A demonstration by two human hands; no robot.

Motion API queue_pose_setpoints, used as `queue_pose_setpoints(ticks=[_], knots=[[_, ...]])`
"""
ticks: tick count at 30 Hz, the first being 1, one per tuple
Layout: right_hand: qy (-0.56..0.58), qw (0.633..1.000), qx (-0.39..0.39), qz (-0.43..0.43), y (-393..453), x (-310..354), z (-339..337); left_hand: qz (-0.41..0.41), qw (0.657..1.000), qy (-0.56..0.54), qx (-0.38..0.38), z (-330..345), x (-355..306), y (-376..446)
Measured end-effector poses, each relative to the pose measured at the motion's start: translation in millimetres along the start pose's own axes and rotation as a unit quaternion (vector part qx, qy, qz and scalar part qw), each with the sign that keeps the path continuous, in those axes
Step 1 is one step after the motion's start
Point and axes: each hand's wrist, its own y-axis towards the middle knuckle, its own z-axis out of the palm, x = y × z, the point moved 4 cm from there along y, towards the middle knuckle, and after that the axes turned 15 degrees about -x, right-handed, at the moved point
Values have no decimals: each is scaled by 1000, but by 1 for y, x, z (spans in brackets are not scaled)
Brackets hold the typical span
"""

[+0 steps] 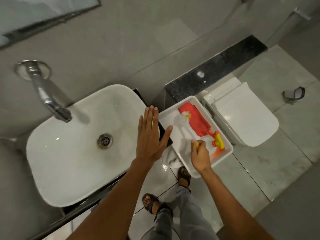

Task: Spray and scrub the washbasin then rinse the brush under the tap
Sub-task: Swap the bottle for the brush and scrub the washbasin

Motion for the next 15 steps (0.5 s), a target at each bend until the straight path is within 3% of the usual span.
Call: queue_pose_setpoints(ticks=[5,7,11,15], knots=[[101,989,29,-100,-71,89,-37,-60,994,-20,-89,-74,51,-27],[58,970,125,-200,-163,156,-17,-151,968,11,-199,-164,132,-81],[-59,931,277,-230,-222,194,14,-171,955,51,-237,-196,202,-111],[-157,907,331,-206,-259,205,50,-231,945,87,-214,-201,238,-115]])
